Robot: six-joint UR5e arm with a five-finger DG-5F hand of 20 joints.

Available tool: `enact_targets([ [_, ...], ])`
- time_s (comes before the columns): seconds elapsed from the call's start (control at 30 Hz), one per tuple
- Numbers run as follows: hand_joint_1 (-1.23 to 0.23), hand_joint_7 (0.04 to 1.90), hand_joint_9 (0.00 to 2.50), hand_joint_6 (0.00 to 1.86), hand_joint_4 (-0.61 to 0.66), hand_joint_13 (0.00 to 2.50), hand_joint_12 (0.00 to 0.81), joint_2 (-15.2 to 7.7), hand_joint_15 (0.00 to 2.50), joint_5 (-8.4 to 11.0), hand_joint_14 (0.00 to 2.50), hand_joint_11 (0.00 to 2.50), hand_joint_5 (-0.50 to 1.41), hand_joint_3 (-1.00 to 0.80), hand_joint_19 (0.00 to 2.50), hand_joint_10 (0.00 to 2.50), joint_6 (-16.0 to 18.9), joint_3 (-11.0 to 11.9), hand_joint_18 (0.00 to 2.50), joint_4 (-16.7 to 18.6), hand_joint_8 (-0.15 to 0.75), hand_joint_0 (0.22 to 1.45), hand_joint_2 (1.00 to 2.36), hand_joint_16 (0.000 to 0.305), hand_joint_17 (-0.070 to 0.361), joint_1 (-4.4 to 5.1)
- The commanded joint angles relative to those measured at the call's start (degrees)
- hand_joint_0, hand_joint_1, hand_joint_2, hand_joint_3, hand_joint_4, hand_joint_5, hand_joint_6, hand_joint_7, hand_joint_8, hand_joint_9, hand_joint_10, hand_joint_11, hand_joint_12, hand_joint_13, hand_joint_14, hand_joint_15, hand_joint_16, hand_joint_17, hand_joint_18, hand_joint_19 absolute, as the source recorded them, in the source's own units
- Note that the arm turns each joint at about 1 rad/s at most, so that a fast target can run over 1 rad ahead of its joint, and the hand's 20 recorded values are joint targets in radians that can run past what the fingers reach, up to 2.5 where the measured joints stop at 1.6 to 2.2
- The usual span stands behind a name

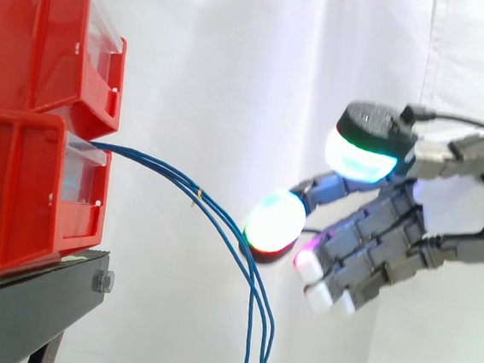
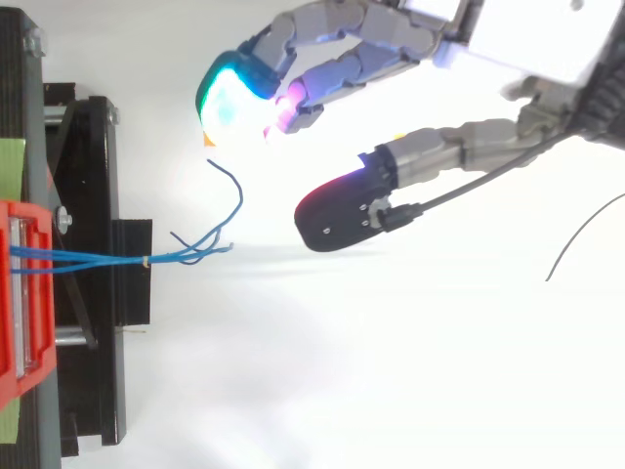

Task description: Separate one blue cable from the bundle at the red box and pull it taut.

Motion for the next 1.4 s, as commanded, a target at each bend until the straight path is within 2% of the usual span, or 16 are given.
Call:
enact_targets([
  [0.0,-0.66,0.81,0.67,0.50,0.09,0.62,0.298,-1.4,0.42,-0.14,0.01,0.56,-0.20,-0.50,0.44,0.02,0.7,0.1,0.40,0.4,0.266,0.50,1.00,0.032,0.071,-0.03],
  [0.17,-0.65,0.81,0.68,0.50,0.09,0.63,0.299,-1.4,0.42,-0.06,0.02,0.56,-0.20,-0.50,0.44,0.02,0.5,0.1,0.40,1.3,0.268,0.50,1.00,0.031,0.071,0.06],
  [0.33,-0.65,0.81,0.68,0.50,0.09,0.63,0.299,-3.7,0.42,-0.58,0.02,0.57,-0.20,-0.50,0.44,0.02,0.8,0.3,0.40,1.4,0.269,0.50,1.00,0.032,0.071,-0.11],
  [0.53,-0.65,0.81,0.69,0.50,0.10,0.64,0.300,-4.5,0.43,-2.52,0.01,0.57,-0.20,-0.50,0.45,0.02,2.5,1.6,0.41,4.4,0.268,0.50,1.00,0.032,0.071,0.24],
  [0.57,-0.65,0.81,0.69,0.50,0.10,0.64,0.299,-4.9,0.42,-2.60,0.01,0.57,-0.20,-0.50,0.45,0.02,2.5,1.7,0.41,4.6,0.272,0.50,1.00,0.032,0.071,0.33],
  [0.63,-0.65,0.81,0.70,0.50,0.10,0.65,0.300,-6.4,0.43,-4.10,0.02,0.57,-0.20,-0.50,0.45,0.02,3.0,2.7,0.41,5.2,0.274,0.50,1.00,0.032,0.071,0.33],
  [0.77,-0.65,0.81,0.70,0.50,0.10,0.66,0.304,-6.5,0.43,-5.24,0.02,0.57,-0.20,-0.50,0.46,0.02,4.4,2.7,0.41,5.6,0.273,0.50,1.00,0.032,0.071,0.41],
  [0.97,-0.64,0.82,0.71,0.50,0.11,0.68,0.302,-6.5,0.43,-5.50,0.02,0.56,-0.19,-0.50,0.47,0.02,4.7,2.8,0.43,6.9,0.275,0.50,1.00,0.032,0.072,0.68],
  [1.13,-0.64,0.83,0.73,0.50,0.11,0.71,0.302,-6.5,0.45,-7.09,0.02,0.57,-0.18,-0.50,0.48,0.02,6.1,2.8,0.46,7.1,0.278,0.51,1.00,0.032,0.072,0.68],
  [1.37,-0.65,0.86,0.76,0.50,0.12,0.74,0.301,-6.5,0.45,-7.26,0.02,0.58,-0.16,-0.50,0.49,0.02,7.8,2.8,0.48,8.6,0.280,0.52,1.00,0.031,0.070,1.29],
])
